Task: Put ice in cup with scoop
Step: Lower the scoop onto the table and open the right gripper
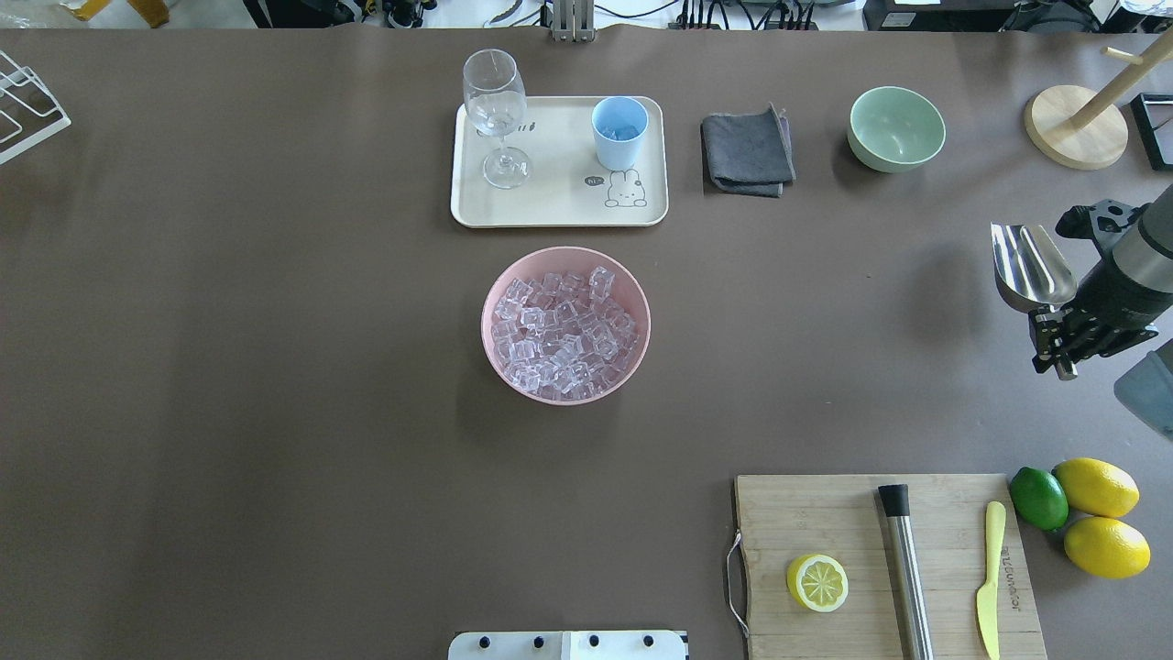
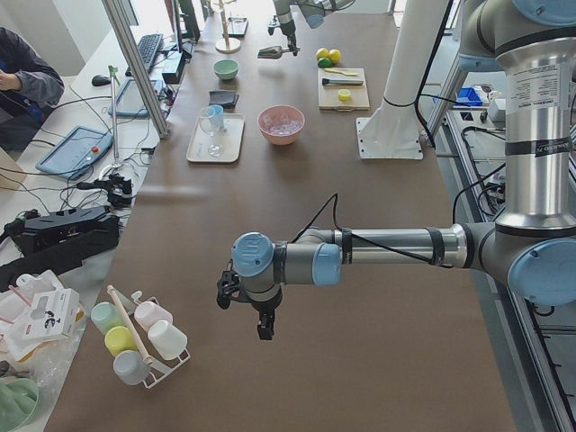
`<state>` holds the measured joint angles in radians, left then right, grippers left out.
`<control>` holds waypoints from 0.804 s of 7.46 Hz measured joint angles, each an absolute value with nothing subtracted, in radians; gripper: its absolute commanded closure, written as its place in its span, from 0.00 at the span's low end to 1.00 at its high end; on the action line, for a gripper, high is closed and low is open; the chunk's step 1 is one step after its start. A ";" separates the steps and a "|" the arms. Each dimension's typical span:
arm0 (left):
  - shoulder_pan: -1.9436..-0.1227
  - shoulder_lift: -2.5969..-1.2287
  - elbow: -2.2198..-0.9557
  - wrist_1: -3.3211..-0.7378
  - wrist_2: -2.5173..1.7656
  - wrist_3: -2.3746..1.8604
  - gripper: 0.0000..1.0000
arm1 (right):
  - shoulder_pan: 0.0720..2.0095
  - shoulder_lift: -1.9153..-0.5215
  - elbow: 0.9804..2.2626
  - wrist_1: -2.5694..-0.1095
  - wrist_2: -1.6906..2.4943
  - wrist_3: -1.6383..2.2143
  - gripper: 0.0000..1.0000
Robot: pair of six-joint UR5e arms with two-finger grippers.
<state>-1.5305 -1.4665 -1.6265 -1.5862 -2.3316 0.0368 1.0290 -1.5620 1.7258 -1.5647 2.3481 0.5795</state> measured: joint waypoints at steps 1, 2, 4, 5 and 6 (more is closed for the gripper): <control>-1.531 -1.466 -1.626 -1.586 -2.332 0.037 0.02 | 1.022 -1.560 1.713 -1.561 2.350 0.579 1.00; -1.530 -1.466 -1.626 -1.587 -2.332 0.037 0.02 | 1.013 -1.554 1.698 -1.559 2.351 0.579 1.00; -1.530 -1.466 -1.625 -1.587 -2.332 0.037 0.02 | 0.998 -1.550 1.682 -1.559 2.354 0.581 0.20; -1.530 -1.466 -1.626 -1.587 -2.332 0.037 0.02 | 0.995 -1.548 1.678 -1.559 2.354 0.581 0.00; -1.530 -1.466 -1.626 -1.587 -2.332 0.037 0.02 | 0.993 -1.545 1.674 -1.559 2.355 0.581 0.00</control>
